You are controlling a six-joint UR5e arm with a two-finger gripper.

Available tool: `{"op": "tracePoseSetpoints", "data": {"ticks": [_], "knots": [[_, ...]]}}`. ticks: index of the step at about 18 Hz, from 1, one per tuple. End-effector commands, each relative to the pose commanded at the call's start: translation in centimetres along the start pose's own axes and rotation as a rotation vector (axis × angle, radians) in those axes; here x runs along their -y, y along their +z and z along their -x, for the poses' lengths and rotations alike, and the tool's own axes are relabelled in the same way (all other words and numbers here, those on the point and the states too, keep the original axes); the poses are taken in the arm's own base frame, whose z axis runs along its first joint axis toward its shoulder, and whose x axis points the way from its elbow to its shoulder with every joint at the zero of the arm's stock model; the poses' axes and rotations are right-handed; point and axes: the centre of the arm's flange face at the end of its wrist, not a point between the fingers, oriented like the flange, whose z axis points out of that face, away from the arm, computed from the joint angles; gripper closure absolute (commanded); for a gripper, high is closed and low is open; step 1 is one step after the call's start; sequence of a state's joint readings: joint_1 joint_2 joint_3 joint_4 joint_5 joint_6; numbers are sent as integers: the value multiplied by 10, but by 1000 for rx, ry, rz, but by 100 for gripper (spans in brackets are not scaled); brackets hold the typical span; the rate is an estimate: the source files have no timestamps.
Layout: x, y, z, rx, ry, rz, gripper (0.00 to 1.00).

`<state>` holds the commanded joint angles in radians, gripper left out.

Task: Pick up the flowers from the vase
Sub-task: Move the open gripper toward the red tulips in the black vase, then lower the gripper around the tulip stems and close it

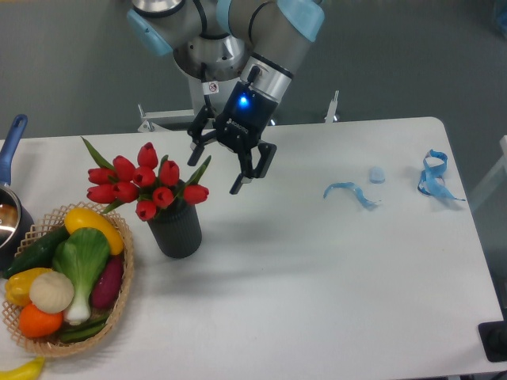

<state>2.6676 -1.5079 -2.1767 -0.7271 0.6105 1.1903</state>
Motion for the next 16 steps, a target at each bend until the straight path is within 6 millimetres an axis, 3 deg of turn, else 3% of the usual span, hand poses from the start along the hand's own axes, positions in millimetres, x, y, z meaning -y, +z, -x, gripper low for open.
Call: {"op": "tracePoseSetpoints", "data": {"ticks": [16], "knots": [[-23,45,-2,-117,-61,-18,0]]}}
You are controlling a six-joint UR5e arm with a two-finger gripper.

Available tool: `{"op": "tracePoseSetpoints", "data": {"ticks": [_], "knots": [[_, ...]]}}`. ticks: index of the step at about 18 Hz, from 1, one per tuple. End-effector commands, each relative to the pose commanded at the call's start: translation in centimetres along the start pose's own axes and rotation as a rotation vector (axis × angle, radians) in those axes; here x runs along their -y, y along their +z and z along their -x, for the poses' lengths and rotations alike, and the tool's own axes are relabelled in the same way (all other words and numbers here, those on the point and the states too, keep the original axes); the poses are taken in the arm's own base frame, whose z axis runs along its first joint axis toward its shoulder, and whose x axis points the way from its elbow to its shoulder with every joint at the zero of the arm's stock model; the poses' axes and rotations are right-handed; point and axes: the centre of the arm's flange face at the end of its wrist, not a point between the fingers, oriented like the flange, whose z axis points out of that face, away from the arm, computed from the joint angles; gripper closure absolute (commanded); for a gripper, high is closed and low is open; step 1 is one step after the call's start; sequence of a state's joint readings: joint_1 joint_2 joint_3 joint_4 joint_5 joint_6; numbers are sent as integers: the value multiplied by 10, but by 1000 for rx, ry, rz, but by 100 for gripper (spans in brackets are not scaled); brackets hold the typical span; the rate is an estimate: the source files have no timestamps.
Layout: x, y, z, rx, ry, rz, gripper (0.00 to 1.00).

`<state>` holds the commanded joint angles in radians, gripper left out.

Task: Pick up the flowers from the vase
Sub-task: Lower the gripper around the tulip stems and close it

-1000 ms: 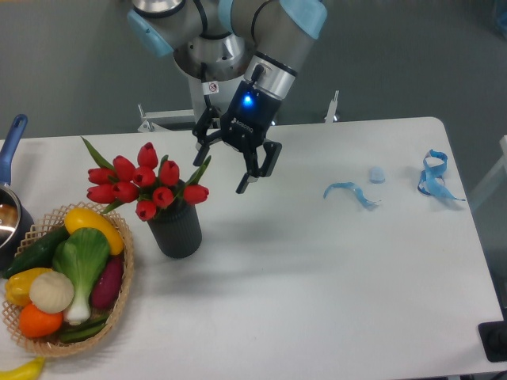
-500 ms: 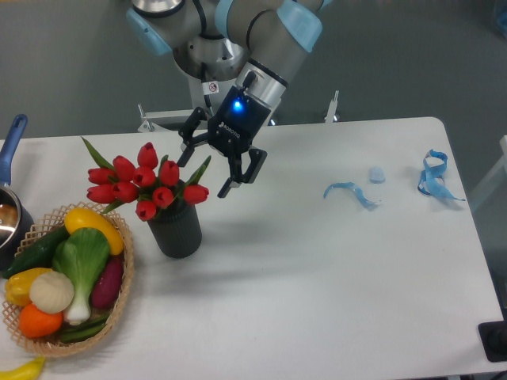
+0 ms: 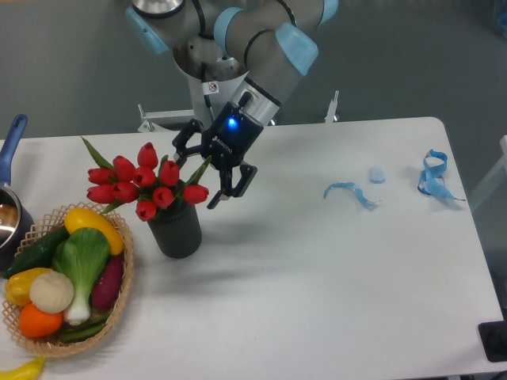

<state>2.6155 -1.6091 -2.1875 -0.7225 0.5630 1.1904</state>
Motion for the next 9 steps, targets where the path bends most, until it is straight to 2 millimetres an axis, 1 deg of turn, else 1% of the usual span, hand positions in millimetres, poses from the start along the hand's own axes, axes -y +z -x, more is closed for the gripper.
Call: {"op": "tracePoseSetpoints", "data": {"ticks": [2,9], "knots": [[5,10,-7,-27,14,-5,0],[9,21,-13,-58,29,-11,0]]}}
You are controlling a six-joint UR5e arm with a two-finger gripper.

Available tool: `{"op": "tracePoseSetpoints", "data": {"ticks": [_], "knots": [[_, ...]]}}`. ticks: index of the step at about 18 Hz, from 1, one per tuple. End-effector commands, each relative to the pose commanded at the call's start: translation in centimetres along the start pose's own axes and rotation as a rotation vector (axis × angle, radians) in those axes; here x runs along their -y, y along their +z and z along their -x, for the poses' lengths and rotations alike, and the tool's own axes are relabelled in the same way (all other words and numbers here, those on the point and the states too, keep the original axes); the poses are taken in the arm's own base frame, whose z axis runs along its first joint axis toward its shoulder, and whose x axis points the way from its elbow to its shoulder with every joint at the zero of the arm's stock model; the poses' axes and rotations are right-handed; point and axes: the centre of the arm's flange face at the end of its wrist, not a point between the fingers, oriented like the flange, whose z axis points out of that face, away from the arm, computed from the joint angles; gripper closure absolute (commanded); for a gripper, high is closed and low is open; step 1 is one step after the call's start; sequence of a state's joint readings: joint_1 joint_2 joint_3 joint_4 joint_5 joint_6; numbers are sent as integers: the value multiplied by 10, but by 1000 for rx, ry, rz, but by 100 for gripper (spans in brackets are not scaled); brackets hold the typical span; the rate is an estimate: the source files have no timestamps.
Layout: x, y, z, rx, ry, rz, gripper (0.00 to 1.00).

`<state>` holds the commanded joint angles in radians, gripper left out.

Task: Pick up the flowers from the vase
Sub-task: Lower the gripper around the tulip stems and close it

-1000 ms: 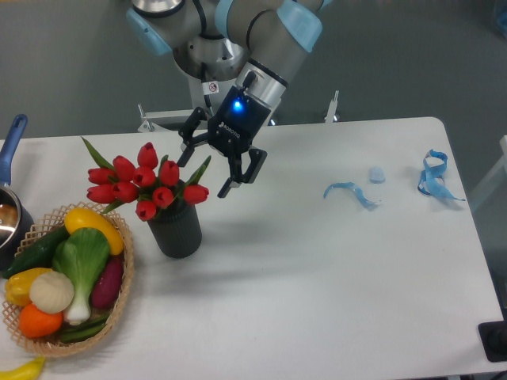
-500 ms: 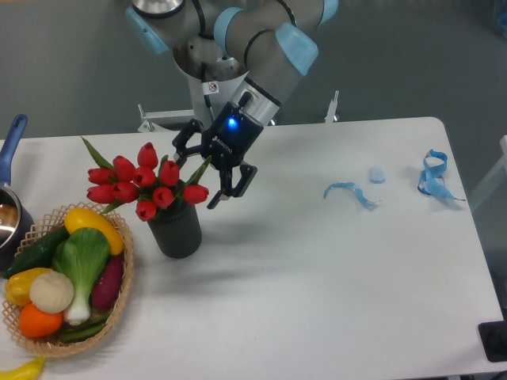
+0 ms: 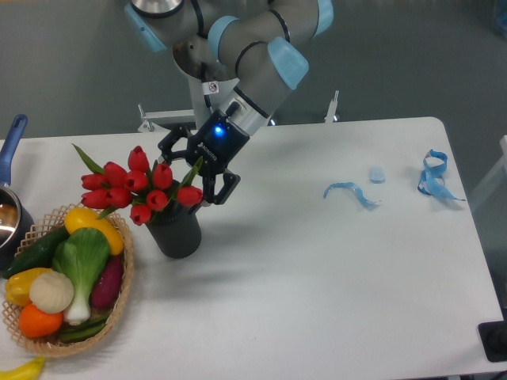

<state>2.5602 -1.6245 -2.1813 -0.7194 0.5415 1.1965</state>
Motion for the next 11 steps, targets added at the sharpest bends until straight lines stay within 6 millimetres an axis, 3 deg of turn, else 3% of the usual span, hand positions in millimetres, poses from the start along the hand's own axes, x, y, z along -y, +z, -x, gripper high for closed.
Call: {"op": "tracePoseSetpoints", "data": {"ticks": [11], "knots": [[1,-1,-5,1,32,1,0]]}}
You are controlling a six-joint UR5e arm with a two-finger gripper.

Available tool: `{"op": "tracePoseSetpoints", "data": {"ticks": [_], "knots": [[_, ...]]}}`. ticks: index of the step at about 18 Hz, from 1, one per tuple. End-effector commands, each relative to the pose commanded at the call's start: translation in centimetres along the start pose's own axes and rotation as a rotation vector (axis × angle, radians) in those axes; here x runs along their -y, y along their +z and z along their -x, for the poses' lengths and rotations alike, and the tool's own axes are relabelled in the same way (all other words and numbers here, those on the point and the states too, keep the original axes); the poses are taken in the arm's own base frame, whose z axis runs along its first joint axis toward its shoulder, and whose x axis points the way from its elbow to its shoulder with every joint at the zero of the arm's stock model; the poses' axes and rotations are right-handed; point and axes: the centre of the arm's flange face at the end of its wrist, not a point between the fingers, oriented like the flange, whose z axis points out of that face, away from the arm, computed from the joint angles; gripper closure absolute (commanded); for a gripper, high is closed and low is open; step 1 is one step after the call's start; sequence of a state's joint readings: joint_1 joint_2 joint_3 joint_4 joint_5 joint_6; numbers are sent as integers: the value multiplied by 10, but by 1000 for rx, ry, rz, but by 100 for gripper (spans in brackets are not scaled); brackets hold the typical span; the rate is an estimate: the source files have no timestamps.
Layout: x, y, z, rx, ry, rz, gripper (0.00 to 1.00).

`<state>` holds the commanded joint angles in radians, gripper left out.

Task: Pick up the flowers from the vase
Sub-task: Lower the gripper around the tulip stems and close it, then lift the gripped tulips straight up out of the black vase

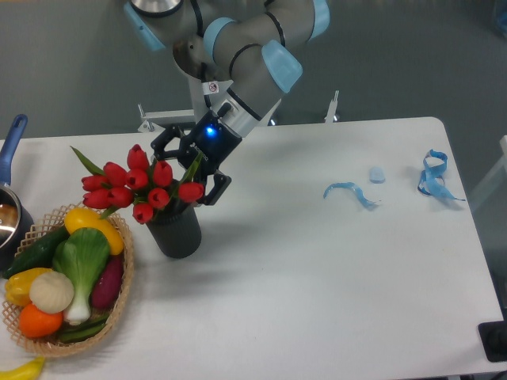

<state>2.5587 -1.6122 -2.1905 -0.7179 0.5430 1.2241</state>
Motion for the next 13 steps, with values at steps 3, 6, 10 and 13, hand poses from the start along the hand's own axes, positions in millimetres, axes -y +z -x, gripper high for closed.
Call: {"op": "tracePoseSetpoints", "data": {"ticks": [3,6,10,13], "knots": [[-1,3,-2,-7,-1,1,0],[1,4,-3,-9,9,1,1],[7,8,-9,-19,28,2,42],[7,8,-9,-19,30,3,73]]}}
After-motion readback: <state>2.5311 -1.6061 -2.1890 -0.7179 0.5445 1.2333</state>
